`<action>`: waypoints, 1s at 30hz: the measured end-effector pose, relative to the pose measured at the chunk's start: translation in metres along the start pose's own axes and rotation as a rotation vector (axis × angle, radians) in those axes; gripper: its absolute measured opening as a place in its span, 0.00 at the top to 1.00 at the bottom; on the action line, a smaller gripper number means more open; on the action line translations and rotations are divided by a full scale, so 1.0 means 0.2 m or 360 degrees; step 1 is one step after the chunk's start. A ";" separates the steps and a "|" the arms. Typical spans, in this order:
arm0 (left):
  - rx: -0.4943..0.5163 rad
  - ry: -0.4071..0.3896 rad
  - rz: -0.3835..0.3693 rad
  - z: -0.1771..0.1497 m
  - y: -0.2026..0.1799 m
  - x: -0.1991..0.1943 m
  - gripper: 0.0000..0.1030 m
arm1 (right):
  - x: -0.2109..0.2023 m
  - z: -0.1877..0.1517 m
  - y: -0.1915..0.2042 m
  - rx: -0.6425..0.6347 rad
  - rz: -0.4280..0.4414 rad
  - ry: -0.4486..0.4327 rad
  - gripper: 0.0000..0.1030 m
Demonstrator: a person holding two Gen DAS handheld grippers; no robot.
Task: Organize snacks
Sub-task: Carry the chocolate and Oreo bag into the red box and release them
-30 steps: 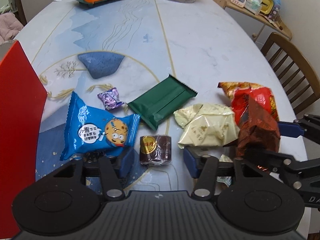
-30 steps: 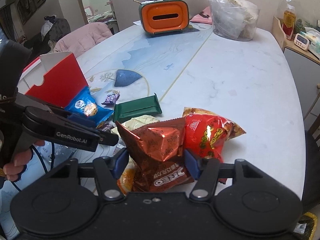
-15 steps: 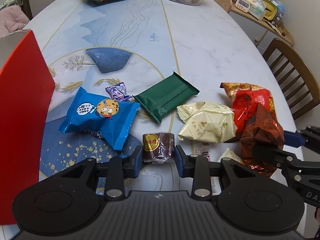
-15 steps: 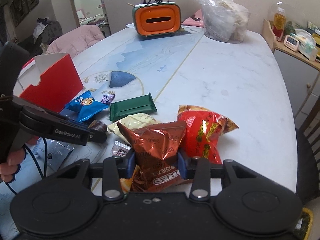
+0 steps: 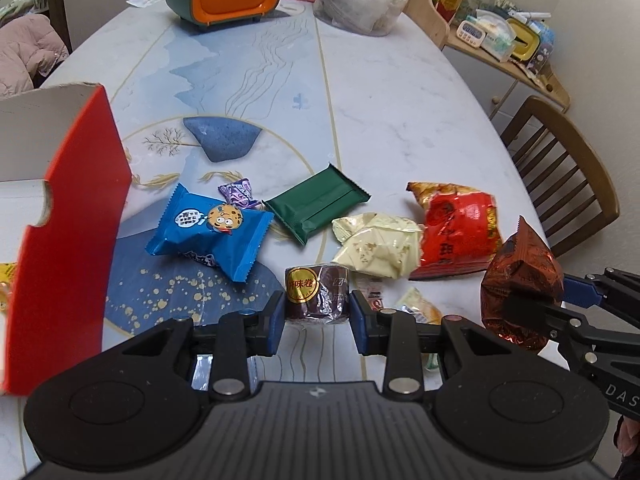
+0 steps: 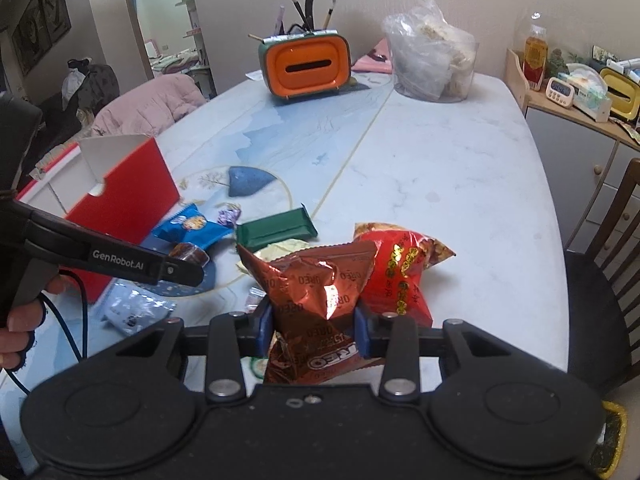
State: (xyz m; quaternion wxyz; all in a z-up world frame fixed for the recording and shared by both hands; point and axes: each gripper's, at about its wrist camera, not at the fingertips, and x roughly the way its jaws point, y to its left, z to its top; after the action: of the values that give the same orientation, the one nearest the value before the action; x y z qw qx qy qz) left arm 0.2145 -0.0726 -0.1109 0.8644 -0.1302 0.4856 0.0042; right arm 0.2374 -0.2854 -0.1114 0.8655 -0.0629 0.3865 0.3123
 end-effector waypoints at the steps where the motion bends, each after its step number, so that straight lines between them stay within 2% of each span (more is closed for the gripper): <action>1: -0.0002 -0.0004 -0.0004 0.00 0.00 -0.02 0.68 | -0.02 0.00 0.01 -0.0007 0.0002 -0.0008 0.64; 9: -0.0003 -0.0073 -0.0019 -0.02 0.05 -0.22 0.68 | -0.17 0.06 0.16 -0.0043 0.0015 -0.0060 0.64; 16: -0.0020 -0.0131 -0.0003 -0.03 0.17 -0.42 0.68 | -0.24 0.12 0.34 -0.0083 0.0056 -0.0114 0.64; 30: -0.0055 -0.0192 0.0055 -0.03 0.55 -0.68 0.68 | -0.18 0.29 0.80 -0.0151 0.0157 -0.0167 0.64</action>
State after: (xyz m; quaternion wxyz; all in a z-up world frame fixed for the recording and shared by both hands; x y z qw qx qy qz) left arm 0.1235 0.0488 -0.0243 0.8895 -0.1361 0.4348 0.0354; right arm 0.1612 -0.1558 -0.0249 0.8641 -0.0684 0.3281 0.3754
